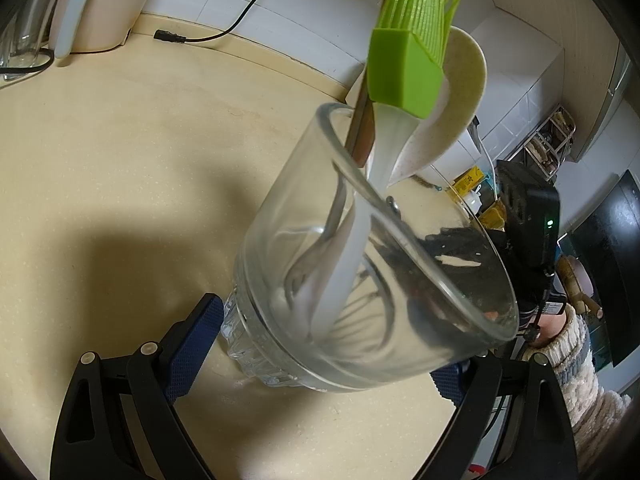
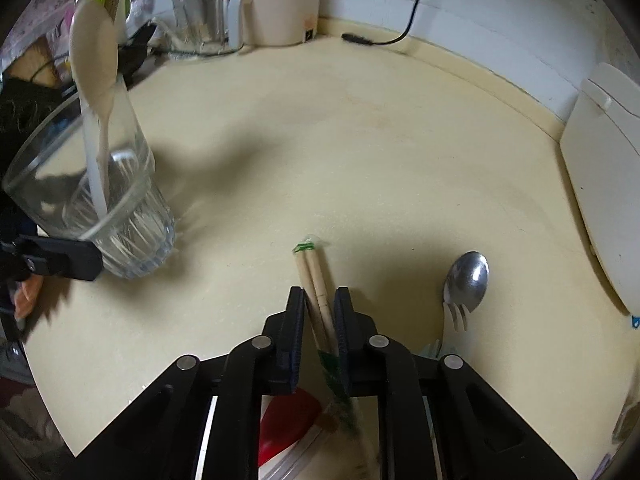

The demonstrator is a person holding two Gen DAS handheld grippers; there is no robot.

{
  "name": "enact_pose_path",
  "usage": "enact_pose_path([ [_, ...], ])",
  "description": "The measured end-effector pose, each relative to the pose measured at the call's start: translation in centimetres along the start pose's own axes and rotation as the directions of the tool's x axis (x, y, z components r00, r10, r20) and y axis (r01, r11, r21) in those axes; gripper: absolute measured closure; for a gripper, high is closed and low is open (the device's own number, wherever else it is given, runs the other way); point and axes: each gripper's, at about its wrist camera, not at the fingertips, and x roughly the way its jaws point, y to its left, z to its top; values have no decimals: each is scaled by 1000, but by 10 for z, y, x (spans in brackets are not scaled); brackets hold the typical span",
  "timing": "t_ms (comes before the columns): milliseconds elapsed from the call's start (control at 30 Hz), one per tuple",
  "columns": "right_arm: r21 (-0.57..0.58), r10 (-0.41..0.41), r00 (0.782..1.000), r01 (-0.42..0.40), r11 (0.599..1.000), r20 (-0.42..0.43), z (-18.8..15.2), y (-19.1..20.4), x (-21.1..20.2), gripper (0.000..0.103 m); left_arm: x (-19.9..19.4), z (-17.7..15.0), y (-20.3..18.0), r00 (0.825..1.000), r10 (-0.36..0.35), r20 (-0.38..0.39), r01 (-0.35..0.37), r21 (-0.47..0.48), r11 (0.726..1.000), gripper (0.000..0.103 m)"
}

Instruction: Organize utensils

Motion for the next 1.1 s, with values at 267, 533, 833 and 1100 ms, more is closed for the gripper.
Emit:
enact_pose_path([
  [267,132,-7,978,-21,991,210,-10,-12,-65,91,1,1,1,1000,2,-1,-2,2,1000,9],
  [533,244,-57,915,-46,969,400,-27,-22,-135,92,1,1,1,1000,2,-1,-2,1,1000,9],
  [833,270,-154,837,8,963,524,-38,-6,-185,92,1,1,1,1000,4,-1,-4,3,1000,9],
  [1100,290,-167,803,-8,957,572,-43,2,-194,92,1,1,1,1000,3,-1,-3,3,1000,9],
])
